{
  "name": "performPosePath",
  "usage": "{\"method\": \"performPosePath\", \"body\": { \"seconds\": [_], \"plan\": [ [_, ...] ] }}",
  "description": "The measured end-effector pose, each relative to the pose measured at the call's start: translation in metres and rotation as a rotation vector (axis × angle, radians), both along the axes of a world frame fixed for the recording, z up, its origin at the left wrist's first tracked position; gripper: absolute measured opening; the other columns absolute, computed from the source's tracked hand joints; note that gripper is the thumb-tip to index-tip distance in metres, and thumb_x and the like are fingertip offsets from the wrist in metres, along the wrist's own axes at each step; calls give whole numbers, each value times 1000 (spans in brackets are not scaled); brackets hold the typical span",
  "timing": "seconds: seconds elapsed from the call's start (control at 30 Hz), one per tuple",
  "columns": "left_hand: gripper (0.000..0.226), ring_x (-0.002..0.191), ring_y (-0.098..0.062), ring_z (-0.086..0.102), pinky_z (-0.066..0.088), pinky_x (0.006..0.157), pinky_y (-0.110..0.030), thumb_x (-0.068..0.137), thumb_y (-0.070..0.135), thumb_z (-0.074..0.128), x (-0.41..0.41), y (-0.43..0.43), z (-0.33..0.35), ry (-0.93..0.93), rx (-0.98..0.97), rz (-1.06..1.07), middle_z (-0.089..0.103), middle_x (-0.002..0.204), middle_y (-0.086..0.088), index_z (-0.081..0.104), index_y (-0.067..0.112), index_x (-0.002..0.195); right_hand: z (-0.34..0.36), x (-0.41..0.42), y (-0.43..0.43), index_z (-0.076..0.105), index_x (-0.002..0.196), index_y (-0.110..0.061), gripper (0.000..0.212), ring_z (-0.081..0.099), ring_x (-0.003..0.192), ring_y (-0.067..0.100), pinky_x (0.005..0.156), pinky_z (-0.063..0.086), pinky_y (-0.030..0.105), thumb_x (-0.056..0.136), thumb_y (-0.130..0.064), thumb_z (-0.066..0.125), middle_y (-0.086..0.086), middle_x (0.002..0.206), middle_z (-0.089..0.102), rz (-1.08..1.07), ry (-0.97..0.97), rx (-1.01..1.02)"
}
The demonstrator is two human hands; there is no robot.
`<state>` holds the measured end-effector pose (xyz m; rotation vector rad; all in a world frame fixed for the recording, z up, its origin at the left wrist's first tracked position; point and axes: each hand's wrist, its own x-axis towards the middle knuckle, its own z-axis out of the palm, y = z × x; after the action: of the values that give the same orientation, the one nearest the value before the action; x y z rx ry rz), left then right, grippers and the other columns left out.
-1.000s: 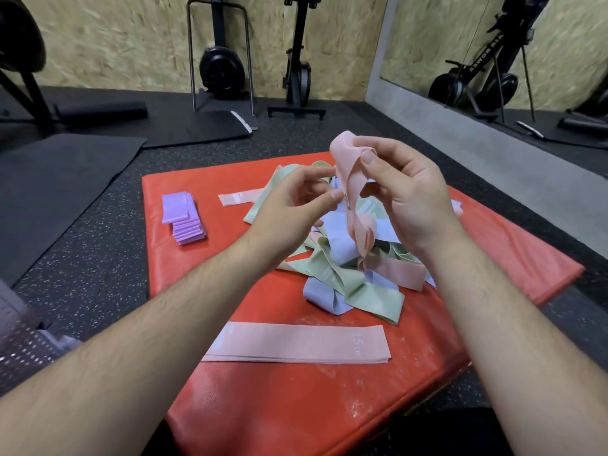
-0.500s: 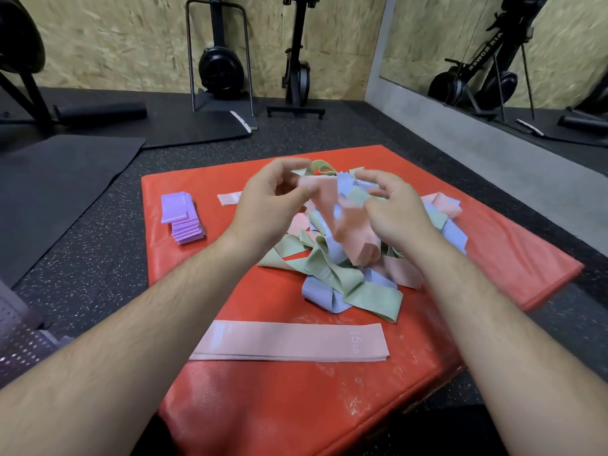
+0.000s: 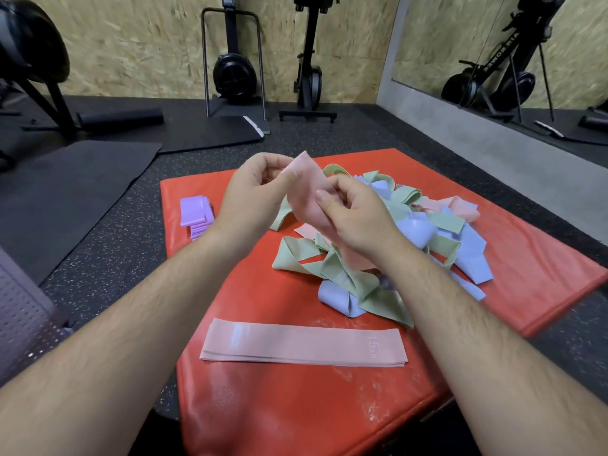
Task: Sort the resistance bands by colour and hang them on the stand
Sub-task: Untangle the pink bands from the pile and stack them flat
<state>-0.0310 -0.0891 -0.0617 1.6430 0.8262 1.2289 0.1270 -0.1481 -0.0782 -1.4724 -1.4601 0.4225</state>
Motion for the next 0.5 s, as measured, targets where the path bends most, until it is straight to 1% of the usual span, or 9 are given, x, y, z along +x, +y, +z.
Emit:
{"method": "performPosePath", "body": {
  "seconds": [0.07,0.13,0.2,0.23,0.3,0.33,0.4,0.43,0.5],
  "plan": [
    [12,56,-2,45,36,57,-21,92,30,68,-7,0,-1,86,-15,-53,51,60,19,65,21,85,2,-6,1,63,92,-14,14,50,69,1,67,40,18,101,-21,55,-16,73,54,59,-3,18],
    [25,54,-4,39,32,52,-22,91,31,69,-13,-1,-2,128,-12,-71,44,57,17,56,22,72,2,-11,2,62,93,-10,20,50,70,5,66,42,26,100,-28,59,-7,75,55,108,-4,17],
    [30,54,-5,38,30,46,-17,91,30,69,-18,-1,-2,134,5,-20,41,59,14,51,22,69,1,-15,1,63,97,-10,27,54,74,8,69,48,35,93,-36,68,1,81,61,142,0,-45],
    [30,54,-5,37,29,44,-16,92,29,69,-21,-1,-1,116,9,10,41,60,12,50,21,70,-1,-15,1,64,97,-12,28,56,76,6,70,50,36,89,-37,73,-3,82,64,158,-6,-84],
    [28,56,-6,38,31,49,-19,92,28,69,-26,0,1,29,11,40,42,64,8,51,19,72,-7,-13,2,64,94,-18,22,58,72,1,69,52,30,84,-28,80,-17,77,64,205,-29,-171],
    [26,60,-8,40,33,53,-23,91,29,70,-29,1,2,-12,11,55,45,66,6,54,17,75,-10,-12,3,65,95,-17,21,61,71,3,70,53,30,83,-24,82,-17,76,66,229,-33,-219],
    [21,66,-10,48,39,59,-27,90,30,71,-36,4,4,-59,4,93,52,72,3,59,16,80,-17,-9,3,67,104,-12,29,72,82,16,80,59,41,81,-22,82,-1,88,74,242,-29,-296],
    [19,69,-11,52,41,61,-29,90,30,71,-38,5,4,-72,-4,108,56,74,3,62,16,82,-20,-7,3,67,106,-10,31,74,89,22,86,59,46,81,-22,81,5,94,76,250,-14,-326],
    [17,67,-10,56,44,60,-28,90,29,71,-43,6,5,-89,-13,118,61,74,5,64,17,82,-25,-2,1,65,105,-6,23,75,88,23,91,58,48,86,-14,76,4,91,75,281,49,-382]
  ]
}}
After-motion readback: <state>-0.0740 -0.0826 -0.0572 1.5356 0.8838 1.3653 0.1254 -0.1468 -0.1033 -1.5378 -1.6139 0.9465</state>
